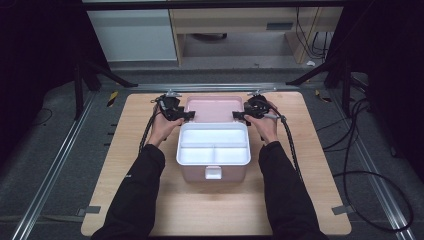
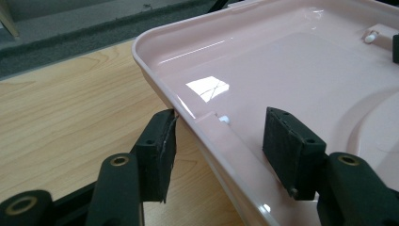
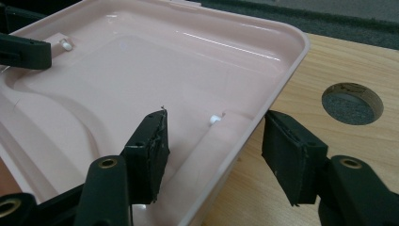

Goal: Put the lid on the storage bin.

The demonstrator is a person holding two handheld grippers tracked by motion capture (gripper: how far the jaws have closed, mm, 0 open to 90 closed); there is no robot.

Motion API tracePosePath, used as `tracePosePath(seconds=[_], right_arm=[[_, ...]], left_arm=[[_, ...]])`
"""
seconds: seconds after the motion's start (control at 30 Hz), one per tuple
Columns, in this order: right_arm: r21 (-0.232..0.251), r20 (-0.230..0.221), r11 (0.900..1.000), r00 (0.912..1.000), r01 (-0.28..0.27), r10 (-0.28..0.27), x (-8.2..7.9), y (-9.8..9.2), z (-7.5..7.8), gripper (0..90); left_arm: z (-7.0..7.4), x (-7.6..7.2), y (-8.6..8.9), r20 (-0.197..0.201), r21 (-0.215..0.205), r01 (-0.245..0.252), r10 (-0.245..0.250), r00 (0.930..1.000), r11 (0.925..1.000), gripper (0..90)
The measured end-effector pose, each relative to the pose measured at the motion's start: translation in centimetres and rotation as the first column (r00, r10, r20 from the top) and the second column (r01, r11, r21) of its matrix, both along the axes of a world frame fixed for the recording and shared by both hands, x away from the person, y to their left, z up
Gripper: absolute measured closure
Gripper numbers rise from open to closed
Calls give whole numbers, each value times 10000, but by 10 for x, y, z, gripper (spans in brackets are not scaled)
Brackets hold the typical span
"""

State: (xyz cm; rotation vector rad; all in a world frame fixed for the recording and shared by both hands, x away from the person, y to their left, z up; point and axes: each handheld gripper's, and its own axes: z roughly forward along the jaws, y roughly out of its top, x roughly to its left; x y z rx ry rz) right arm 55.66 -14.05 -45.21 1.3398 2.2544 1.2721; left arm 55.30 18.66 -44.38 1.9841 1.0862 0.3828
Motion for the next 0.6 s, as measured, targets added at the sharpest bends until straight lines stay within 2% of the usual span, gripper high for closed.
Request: tracePosePath(seconds=[0.1,0.2,0.27,0.5,0.6], right_arm=[[72,-4,9999,9999,101,-101,0,-1,1,455],[167,157,9996,9996,231,-234,-1,-1,5,468],[262,190,9994,9995,231,-236,-1,-3,7,475],[762,924,9970,9954,169,-240,-12,-8,30,491],[920,1329,9957,9910,55,-177,-21,-10,44,496]], left_arm=[[1,0,3,-153,-283,-90,86,9998,9996,464],[4,-1,5,-103,-387,-152,149,9998,9991,503],[7,-2,8,-51,-657,-181,178,9998,9977,518],[33,-15,14,923,-1232,36,78,9957,9924,551],[45,-23,15,1246,-1260,125,33,9922,9919,564]])
